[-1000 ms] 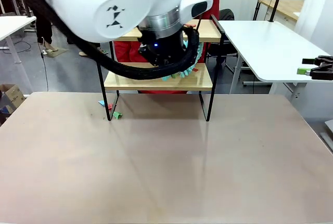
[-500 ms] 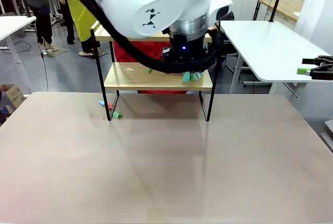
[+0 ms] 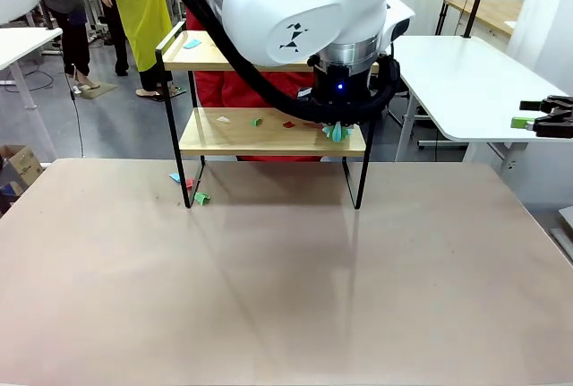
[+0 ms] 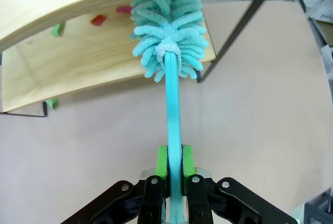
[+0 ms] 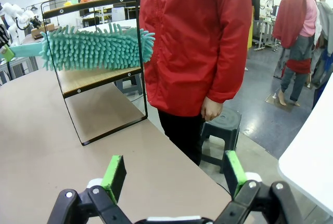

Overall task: Clean the shelf.
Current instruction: Clean the specific section of the Shelf indicated by the human with the Duster.

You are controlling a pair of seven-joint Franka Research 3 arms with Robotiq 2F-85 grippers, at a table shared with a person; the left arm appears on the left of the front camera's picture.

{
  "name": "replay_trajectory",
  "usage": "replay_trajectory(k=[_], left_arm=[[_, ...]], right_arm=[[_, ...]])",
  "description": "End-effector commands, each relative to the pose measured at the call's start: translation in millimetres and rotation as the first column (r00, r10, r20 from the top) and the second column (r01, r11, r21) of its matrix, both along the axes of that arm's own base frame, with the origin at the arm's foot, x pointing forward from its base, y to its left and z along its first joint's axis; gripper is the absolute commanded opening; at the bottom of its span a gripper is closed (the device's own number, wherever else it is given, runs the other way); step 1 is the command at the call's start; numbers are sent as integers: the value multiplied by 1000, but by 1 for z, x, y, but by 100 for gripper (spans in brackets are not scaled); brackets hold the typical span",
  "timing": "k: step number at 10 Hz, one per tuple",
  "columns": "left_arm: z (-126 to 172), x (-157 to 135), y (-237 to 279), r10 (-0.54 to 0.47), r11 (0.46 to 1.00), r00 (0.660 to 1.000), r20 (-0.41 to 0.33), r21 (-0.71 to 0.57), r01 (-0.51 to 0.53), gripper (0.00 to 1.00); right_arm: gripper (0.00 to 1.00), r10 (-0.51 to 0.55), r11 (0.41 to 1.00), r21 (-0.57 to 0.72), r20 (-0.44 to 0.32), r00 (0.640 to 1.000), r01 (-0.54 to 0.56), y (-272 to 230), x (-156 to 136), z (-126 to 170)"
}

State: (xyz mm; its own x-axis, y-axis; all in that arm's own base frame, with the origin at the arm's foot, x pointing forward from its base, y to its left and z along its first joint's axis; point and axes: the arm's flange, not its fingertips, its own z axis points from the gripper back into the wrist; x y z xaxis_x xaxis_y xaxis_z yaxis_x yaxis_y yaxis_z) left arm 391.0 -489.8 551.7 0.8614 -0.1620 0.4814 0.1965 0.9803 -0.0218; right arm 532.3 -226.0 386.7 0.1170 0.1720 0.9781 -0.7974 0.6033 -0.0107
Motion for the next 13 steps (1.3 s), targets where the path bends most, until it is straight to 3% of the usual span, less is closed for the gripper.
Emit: replay_trajectory(k=[1, 5, 10, 12, 13], left_arm=[[2, 6, -11, 50, 999, 999, 20, 1, -50, 13], [-18, 21, -24, 33, 999, 999, -18, 5, -33, 13], [-56, 9, -33, 10, 999, 993, -116, 38, -6, 13], [-44, 8, -25, -18, 999, 993, -118, 44, 23, 13], [-55, 12, -37, -1, 999, 996, -92, 40, 5, 13]], right_arm=[[100, -15, 1000, -4, -12, 1000, 15, 5, 0, 8], [100, -15, 1000, -4, -12, 1000, 15, 5, 0, 8], [100, -15, 1000, -4, -12, 1000, 15, 5, 0, 8], [100, -15, 1000, -4, -12, 1000, 15, 5, 0, 8], [100, -15, 1000, -4, -12, 1000, 15, 5, 0, 8]])
